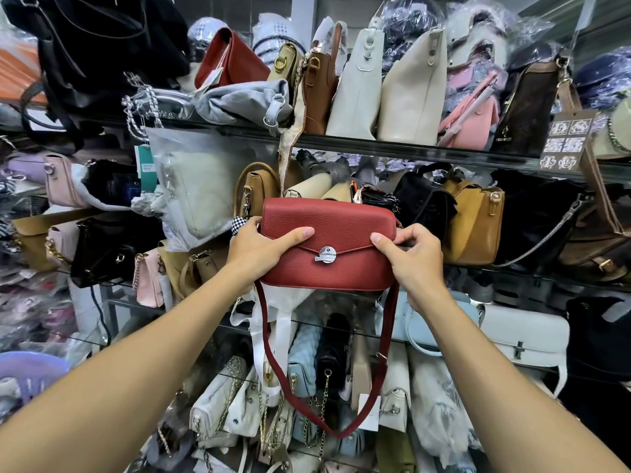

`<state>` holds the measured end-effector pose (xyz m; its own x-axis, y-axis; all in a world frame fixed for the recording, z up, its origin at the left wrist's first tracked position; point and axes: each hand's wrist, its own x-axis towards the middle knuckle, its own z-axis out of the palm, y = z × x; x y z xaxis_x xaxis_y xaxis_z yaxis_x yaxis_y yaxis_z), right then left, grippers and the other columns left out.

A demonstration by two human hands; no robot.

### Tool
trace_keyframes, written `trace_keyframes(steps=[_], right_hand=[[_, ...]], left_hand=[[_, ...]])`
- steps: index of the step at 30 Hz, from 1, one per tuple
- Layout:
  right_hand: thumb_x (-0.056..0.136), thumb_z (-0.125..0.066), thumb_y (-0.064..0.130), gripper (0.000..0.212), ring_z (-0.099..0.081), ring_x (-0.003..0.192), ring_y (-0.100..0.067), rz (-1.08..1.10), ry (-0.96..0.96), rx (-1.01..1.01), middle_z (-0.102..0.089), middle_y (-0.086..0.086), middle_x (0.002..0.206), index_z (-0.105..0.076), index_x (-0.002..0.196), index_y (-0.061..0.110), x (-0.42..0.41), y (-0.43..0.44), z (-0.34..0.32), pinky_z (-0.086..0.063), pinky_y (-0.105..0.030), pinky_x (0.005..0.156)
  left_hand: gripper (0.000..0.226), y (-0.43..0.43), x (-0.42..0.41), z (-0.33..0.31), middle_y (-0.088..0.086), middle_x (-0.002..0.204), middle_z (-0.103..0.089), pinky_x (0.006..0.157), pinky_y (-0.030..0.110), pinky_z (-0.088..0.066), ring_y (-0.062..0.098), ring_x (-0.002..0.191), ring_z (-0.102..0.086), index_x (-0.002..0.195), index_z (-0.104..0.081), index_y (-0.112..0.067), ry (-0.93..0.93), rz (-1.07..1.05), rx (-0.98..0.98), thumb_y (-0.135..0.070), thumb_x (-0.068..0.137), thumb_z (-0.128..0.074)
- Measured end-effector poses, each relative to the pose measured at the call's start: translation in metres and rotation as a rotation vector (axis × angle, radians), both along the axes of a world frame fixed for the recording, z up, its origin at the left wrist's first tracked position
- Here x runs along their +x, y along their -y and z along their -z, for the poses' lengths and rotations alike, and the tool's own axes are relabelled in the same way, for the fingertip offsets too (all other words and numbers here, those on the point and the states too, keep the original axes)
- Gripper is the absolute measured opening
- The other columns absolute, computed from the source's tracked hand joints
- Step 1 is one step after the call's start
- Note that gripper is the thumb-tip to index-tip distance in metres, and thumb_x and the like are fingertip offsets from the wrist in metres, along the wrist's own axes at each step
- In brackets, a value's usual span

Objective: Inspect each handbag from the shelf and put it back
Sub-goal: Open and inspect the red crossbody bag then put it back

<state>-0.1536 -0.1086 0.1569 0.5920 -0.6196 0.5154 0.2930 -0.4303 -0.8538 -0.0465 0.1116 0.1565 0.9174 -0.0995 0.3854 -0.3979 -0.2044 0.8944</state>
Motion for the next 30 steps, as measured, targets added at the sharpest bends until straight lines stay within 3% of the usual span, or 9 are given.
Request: trace_keyframes(steps=[3,6,11,14,16,20,22,26,30], right_hand=[[0.065,-0.091,0.043,0.048,-0.068,0.093,-0.021,0.006,-0.029,-0.010,-0.070,-0.002,0.101,-0.052,0.085,0.024,0.001,-0.009,0.001,-0.057,-0.050,0.087],[0.059,-0.097,0.045,0.076,-0.058,0.106,-0.019,0.070,-0.086,-0.098,-0.060,0.001,0.113,-0.043,0.106,0.021,0.002,-0.021,0.004,-0.046,-0.034,0.086],[0.055,-0.099,0.046,0.088,-0.049,0.117,-0.024,0.139,-0.043,-0.131,-0.048,0.003,0.114,-0.034,0.110,0.019,0.005,-0.028,0.006,-0.036,-0.029,0.087],[0.056,-0.098,0.047,0.089,-0.048,0.116,-0.023,0.150,-0.058,-0.156,-0.046,0.003,0.114,-0.033,0.109,0.020,0.007,-0.028,0.006,-0.036,-0.030,0.086],[0.056,-0.097,0.049,0.090,-0.051,0.117,-0.023,0.148,-0.064,-0.174,-0.046,0.003,0.117,-0.033,0.112,0.020,0.009,-0.027,0.004,-0.042,-0.034,0.090],[0.062,-0.093,0.054,0.101,-0.040,0.130,-0.028,0.231,-0.104,-0.311,-0.039,-0.006,0.142,-0.037,0.137,0.015,0.010,-0.028,0.005,-0.037,-0.040,0.107],[0.069,-0.085,0.060,0.090,-0.034,0.132,-0.034,0.347,-0.135,-0.470,-0.038,-0.007,0.146,-0.044,0.136,0.016,0.010,-0.032,0.010,-0.035,-0.045,0.109],[0.077,-0.078,0.059,0.052,-0.043,0.122,-0.035,0.569,-0.052,-0.777,-0.052,-0.006,0.134,-0.063,0.109,0.021,0.011,-0.032,0.022,-0.038,-0.050,0.094],[0.087,-0.067,0.049,0.036,-0.057,0.097,-0.030,0.220,0.007,-0.898,-0.065,-0.001,0.108,-0.069,0.106,0.018,0.015,-0.024,0.025,-0.051,-0.048,0.085]], left_hand=[[0.067,0.000,-0.001,-0.001,-0.016,0.099,-0.072,0.074,0.018,-0.046,0.003,0.095,-0.066,0.104,-0.069,-0.028,0.003,0.006,-0.016,-0.069,0.054,-0.087],[0.063,0.005,-0.004,-0.004,-0.016,0.097,-0.071,0.071,0.015,-0.046,0.000,0.090,-0.066,0.104,-0.069,-0.027,0.020,0.016,-0.015,-0.062,0.056,-0.090],[0.081,0.006,-0.005,-0.004,-0.013,0.101,-0.073,0.081,0.021,-0.052,0.005,0.095,-0.068,0.109,-0.069,-0.025,0.020,0.017,-0.033,-0.068,0.045,-0.091],[0.076,0.005,-0.004,-0.003,-0.012,0.101,-0.073,0.079,0.021,-0.052,0.007,0.095,-0.068,0.108,-0.069,-0.024,-0.004,0.023,-0.044,-0.063,0.047,-0.093],[0.076,0.005,-0.004,-0.001,-0.011,0.101,-0.073,0.088,0.029,-0.055,0.011,0.099,-0.068,0.103,-0.069,-0.027,-0.005,-0.012,-0.049,-0.069,0.043,-0.091],[0.070,0.005,-0.005,-0.002,-0.009,0.105,-0.070,0.097,0.036,-0.052,0.018,0.107,-0.063,0.095,-0.064,-0.032,0.003,-0.082,0.000,-0.075,0.045,-0.087],[0.067,0.006,-0.006,-0.004,-0.008,0.107,-0.067,0.098,0.037,-0.051,0.020,0.111,-0.061,0.095,-0.059,-0.033,0.009,-0.100,0.012,-0.073,0.049,-0.087],[0.076,0.005,-0.003,-0.006,-0.004,0.113,-0.066,0.101,0.041,-0.051,0.022,0.112,-0.061,0.103,-0.056,-0.032,-0.003,-0.135,0.012,-0.075,0.049,-0.086],[0.080,0.001,0.000,-0.006,-0.001,0.117,-0.066,0.101,0.037,-0.049,0.024,0.115,-0.061,0.114,-0.058,-0.027,-0.013,-0.166,0.018,-0.072,0.054,-0.086]])
